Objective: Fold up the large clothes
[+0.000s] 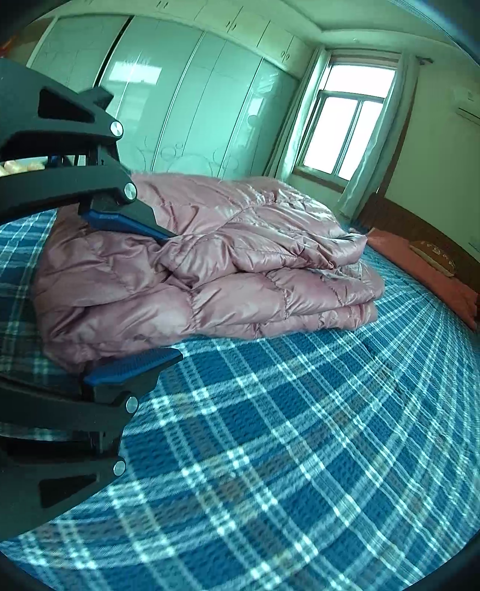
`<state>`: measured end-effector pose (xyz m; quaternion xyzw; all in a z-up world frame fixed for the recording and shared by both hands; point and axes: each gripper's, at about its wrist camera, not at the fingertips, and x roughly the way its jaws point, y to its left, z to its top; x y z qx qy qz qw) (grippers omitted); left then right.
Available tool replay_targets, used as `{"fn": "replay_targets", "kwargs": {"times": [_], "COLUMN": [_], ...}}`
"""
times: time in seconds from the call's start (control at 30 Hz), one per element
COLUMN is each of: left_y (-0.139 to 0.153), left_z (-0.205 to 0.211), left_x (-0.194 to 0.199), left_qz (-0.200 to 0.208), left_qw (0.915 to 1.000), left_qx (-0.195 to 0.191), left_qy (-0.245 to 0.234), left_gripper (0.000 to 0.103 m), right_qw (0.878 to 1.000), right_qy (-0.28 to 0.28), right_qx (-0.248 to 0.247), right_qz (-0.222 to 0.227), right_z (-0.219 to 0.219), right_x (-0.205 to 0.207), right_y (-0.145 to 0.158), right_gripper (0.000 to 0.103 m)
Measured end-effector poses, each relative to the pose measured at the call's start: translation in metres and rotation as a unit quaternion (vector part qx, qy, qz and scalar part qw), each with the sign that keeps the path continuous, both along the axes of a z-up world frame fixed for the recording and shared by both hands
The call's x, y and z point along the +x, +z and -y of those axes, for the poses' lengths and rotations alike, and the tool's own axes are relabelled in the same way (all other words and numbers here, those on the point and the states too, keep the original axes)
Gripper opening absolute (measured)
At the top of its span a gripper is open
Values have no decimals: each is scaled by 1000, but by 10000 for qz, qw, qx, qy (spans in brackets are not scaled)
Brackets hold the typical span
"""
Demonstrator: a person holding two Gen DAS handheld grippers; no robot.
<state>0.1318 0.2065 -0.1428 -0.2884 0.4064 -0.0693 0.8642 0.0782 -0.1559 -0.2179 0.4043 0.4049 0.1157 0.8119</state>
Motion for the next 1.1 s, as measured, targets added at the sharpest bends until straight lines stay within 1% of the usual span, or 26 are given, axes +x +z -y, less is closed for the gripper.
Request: {"fn": "replay_targets", "kwargs": {"times": [0.03,0.13,0.23,0.3,0.33,0.37,0.43,0.5,0.53,0.6,0.67,0.7,0.87,0.97,1.1], "left_y": [5,15,27,35,39,45,56,68,72,83,93,97,113,120,125], "left_z": [2,7,13,15,16,18,20,23,25,27,29,30,30,29,31], "left_x": [-3,-12,-24,-34,-39,-46,-56,-66,-69,-80,-87,-92,-110,-117,-123], "left_qz": [46,149,272,385,461,564,728,850,883,967,1057,1112,1228,1285,1331], "left_qw": [9998,9978,9933,9901,9888,9861,9804,9727,9695,9604,9540,9520,9490,9509,9508], "left_qx": [184,642,1126,1346,1419,1564,1823,2147,2270,2580,2761,2808,2856,2763,2749], "left_qy": [-5,-20,-53,-21,-3,64,162,234,273,411,492,489,531,538,519], "left_gripper": [65,66,67,72,74,76,82,92,93,96,98,98,99,99,99], "right_qw": [9999,9979,9923,9873,9836,9808,9734,9652,9618,9552,9499,9467,9343,9299,9239], "right_qy": [-11,-55,-100,-150,-168,-177,-204,-227,-236,-261,-266,-250,-211,-183,-168], "right_qx": [-107,-646,-1238,-1578,-1792,-1938,-2274,-2590,-2705,-2907,-3051,-3135,-3410,-3489,-3606], "right_qz": [-7,-32,28,58,87,116,187,284,344,486,623,689,1013,1150,1269], "right_z": [-1,-5,-9,-16,-19,-22,-30,-37,-41,-51,-63,-69,-89,-100,-108], "right_x": [-4,-20,-38,-45,-52,-55,-66,-75,-80,-88,-93,-97,-111,-118,-125], "right_y": [3,17,32,44,51,55,67,79,85,97,109,114,138,146,151], "right_gripper": [58,61,62,62,64,68,71,72,72,73,76,76,77,77,77]}}
